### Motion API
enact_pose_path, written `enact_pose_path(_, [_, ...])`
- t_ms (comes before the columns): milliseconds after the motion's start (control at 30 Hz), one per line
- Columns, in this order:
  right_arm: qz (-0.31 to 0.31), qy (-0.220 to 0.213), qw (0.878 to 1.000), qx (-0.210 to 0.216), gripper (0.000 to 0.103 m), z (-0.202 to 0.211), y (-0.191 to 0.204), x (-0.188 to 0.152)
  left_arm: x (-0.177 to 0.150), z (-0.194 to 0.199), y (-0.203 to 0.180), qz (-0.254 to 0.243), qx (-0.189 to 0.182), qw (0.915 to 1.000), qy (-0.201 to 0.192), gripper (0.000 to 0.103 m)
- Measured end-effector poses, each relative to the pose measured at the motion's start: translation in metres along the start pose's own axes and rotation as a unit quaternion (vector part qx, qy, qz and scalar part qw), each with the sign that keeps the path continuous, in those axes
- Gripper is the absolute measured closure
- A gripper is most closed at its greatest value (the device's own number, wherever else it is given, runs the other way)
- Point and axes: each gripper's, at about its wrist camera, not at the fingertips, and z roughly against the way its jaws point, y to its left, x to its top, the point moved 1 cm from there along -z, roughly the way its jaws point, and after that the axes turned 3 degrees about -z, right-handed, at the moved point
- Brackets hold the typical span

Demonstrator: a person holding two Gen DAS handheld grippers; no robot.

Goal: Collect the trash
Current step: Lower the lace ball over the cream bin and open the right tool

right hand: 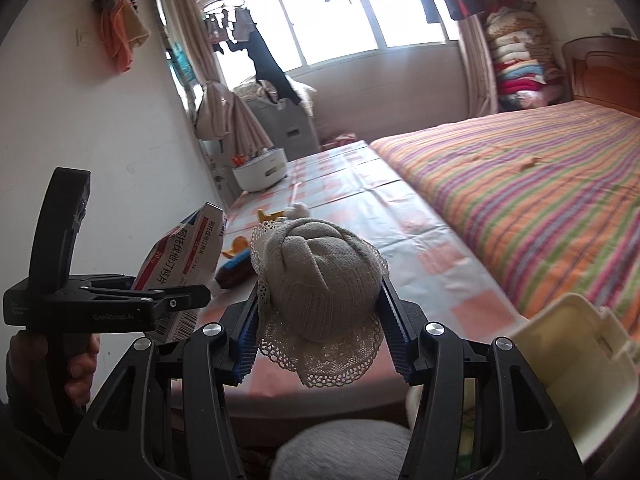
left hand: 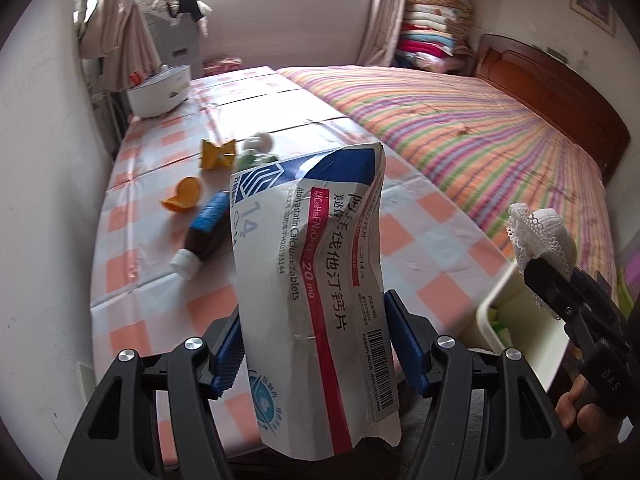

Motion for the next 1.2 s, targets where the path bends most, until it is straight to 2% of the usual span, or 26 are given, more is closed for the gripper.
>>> enact_pose_path(233, [-0.024, -0.006, 0.998, -0.052, 0.05, 0.028, -0.044, -0.013, 0.003, -0.005, -0.045, -0.032, -0.03, 0.999, 0.006, 0.041])
enact_pose_path(433, [-0.043, -0.01, 0.996, -0.08, 0.05, 0.041, -0.073, -0.019, 0.008, -0.012, -0.075, -0.054, -0.045, 0.9974, 0.014, 0.041])
enact_pose_path(900, [-0.037, -0.031, 0.993, -0.11, 0.05, 0.073, -0.109, -0.021, 0.019, -0.034, -0.138, -0.087, -0.063, 0.9936, 0.036, 0.041])
enact_pose_path(1200, [-0.015, -0.04, 0.989, -0.139, 0.05, 0.082, -0.116, -0.031, 0.022, -0.047, -0.17, -0.11, -0.074, 0.9899, 0.051, 0.041])
